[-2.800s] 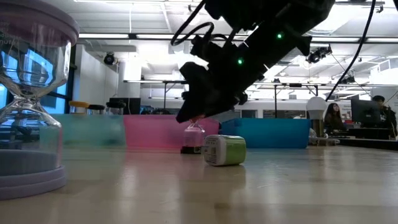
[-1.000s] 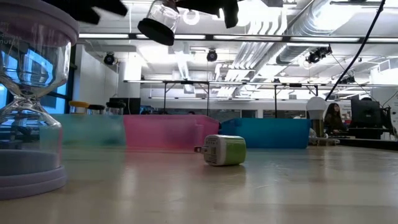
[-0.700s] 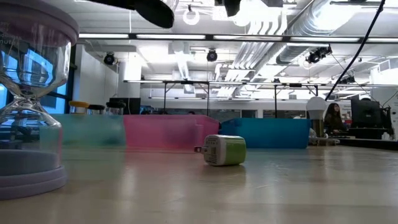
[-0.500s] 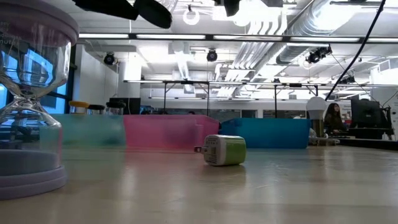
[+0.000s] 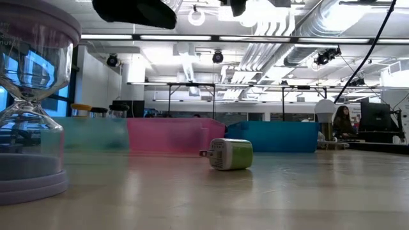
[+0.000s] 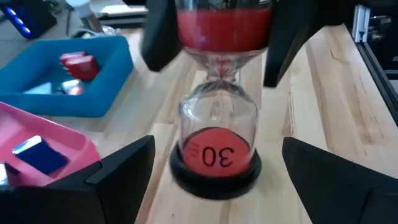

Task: Pick & Place Office items
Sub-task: Put the red hourglass into the green bin

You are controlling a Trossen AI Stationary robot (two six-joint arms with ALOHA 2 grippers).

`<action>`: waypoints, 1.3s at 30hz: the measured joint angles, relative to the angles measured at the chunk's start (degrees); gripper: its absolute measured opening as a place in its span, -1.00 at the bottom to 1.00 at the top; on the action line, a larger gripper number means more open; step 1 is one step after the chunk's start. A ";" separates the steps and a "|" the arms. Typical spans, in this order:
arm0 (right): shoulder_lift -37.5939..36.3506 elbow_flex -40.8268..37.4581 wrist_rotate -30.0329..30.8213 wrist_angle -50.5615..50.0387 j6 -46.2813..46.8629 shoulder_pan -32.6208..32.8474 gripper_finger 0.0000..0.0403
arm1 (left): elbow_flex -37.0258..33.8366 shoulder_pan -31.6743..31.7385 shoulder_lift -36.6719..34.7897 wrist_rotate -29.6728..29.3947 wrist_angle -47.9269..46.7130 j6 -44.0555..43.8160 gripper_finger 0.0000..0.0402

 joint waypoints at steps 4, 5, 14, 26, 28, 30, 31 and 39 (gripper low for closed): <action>0.00 0.00 -0.05 -0.03 -0.02 0.00 -0.20 | 0.00 1.37 2.33 1.11 3.12 1.36 0.71; 0.00 0.00 -0.11 -0.04 -0.04 0.00 -0.22 | 0.00 1.62 2.58 1.11 3.52 2.87 0.71; 0.00 0.00 -0.47 -0.21 -0.07 0.00 -0.17 | 0.00 1.07 3.03 -3.57 4.65 7.81 0.71; 0.00 0.00 -0.66 -0.59 0.10 0.00 -0.20 | 0.00 0.46 3.03 -4.27 6.91 8.71 0.71; 0.00 0.00 -0.69 -0.58 0.11 0.00 -0.16 | 0.00 0.46 3.03 -4.27 6.89 8.71 0.69; 0.00 0.00 -0.70 -0.57 0.11 0.00 -0.15 | 0.00 0.46 3.03 -4.83 6.91 8.69 0.62; 0.00 0.00 -0.68 -0.59 0.10 0.00 -0.17 | 0.00 0.46 3.03 -5.40 6.89 8.71 0.57; 0.00 0.02 -0.56 -1.00 -0.17 -0.04 -0.24 | 0.00 0.41 3.03 -5.49 7.00 8.52 -0.04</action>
